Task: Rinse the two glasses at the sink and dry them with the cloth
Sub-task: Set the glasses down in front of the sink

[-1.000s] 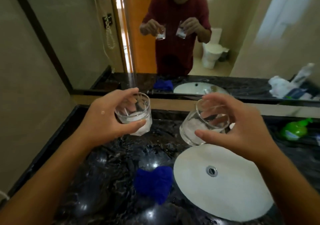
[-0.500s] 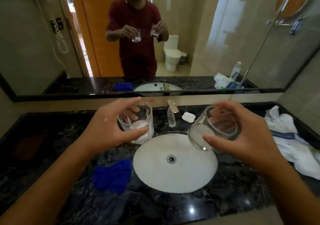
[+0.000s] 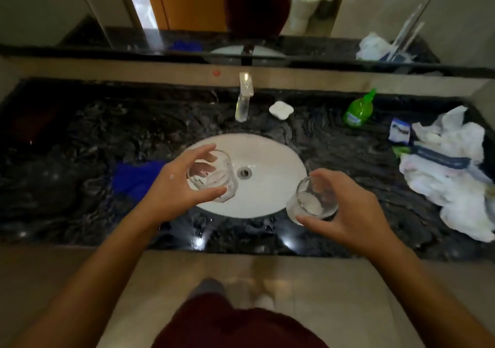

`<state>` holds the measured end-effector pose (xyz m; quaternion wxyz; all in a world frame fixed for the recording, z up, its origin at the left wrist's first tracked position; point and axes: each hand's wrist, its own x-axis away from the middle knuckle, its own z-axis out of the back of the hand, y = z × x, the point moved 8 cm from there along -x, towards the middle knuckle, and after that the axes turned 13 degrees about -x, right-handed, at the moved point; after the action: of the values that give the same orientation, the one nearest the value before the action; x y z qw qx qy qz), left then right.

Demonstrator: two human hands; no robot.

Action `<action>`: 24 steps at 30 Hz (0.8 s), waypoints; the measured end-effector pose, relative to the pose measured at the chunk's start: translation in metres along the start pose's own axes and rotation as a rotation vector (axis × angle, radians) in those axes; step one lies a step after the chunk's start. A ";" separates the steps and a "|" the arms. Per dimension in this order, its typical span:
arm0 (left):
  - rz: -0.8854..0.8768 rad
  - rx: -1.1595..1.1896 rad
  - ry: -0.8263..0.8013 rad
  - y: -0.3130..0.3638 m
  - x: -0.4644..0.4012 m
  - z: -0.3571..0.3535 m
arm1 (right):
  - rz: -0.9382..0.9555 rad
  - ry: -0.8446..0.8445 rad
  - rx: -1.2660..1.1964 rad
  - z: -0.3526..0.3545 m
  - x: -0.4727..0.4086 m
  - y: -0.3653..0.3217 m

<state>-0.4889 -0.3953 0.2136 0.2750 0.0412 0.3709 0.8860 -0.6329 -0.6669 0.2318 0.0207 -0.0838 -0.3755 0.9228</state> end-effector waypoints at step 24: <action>0.205 -0.329 -0.182 -0.100 0.065 -0.157 | -0.235 -0.250 -0.054 -0.150 0.019 0.129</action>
<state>-0.5415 -0.4041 0.0236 0.2186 0.1131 0.1889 0.9506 -0.6224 -0.6538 0.0341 0.0794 0.0758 -0.4068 0.9069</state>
